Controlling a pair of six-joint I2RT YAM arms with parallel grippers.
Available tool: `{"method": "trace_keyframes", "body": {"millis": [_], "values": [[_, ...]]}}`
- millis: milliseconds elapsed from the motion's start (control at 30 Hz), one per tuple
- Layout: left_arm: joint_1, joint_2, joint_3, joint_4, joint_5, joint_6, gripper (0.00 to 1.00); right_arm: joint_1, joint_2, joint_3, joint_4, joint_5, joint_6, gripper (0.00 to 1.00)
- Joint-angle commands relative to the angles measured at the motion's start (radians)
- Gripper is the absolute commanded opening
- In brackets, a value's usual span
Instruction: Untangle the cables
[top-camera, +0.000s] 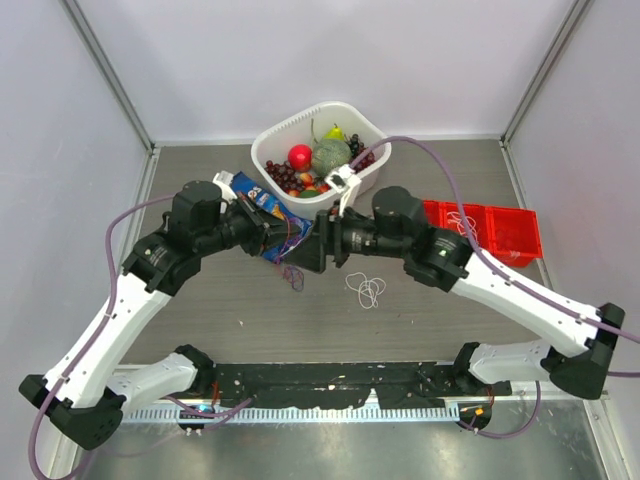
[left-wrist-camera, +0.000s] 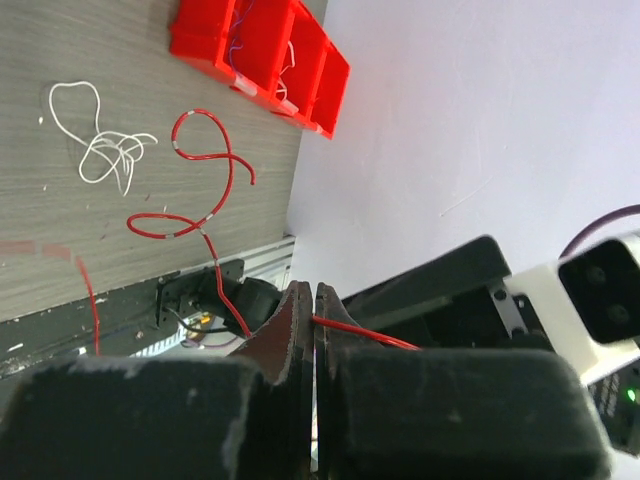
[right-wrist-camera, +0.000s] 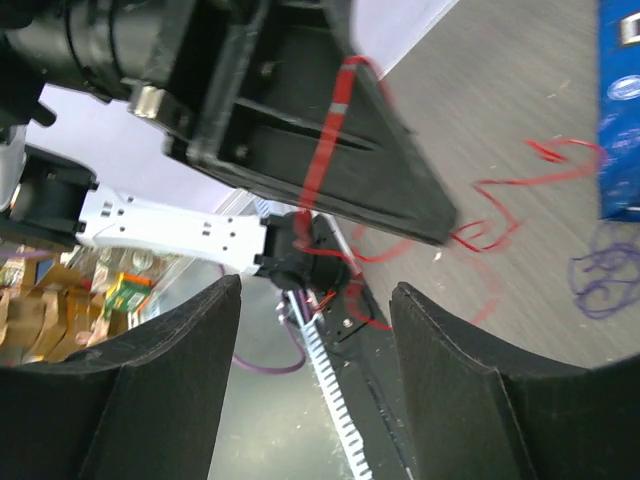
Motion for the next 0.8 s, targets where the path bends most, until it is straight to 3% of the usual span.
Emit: {"method": "trace_keyframes", "body": {"millis": [0, 133, 367, 500, 633, 767], "values": [[0.001, 0.000, -0.010, 0.037, 0.035, -0.053, 0.00, 0.097, 0.062, 0.073, 0.117, -0.022, 0.032, 0.66], [0.001, -0.004, -0.018, 0.042, 0.025, -0.065, 0.00, 0.143, 0.096, 0.068, 0.159, 0.009, 0.042, 0.65], [0.001, -0.026, -0.058, 0.074, 0.038, -0.093, 0.00, 0.154, 0.088, 0.054, 0.116, 0.113, 0.032, 0.45], [0.003, -0.042, -0.069, 0.077, 0.030, -0.098, 0.00, 0.152, 0.030, 0.064, -0.005, 0.185, -0.059, 0.51], [0.004, -0.049, -0.070, 0.077, 0.028, -0.096, 0.00, 0.151, -0.036, 0.038, -0.125, 0.323, -0.134, 0.65], [0.004, -0.035, -0.067, 0.083, 0.054, -0.101, 0.00, 0.151, -0.039, 0.016, -0.095, 0.354, -0.146, 0.71]]}}
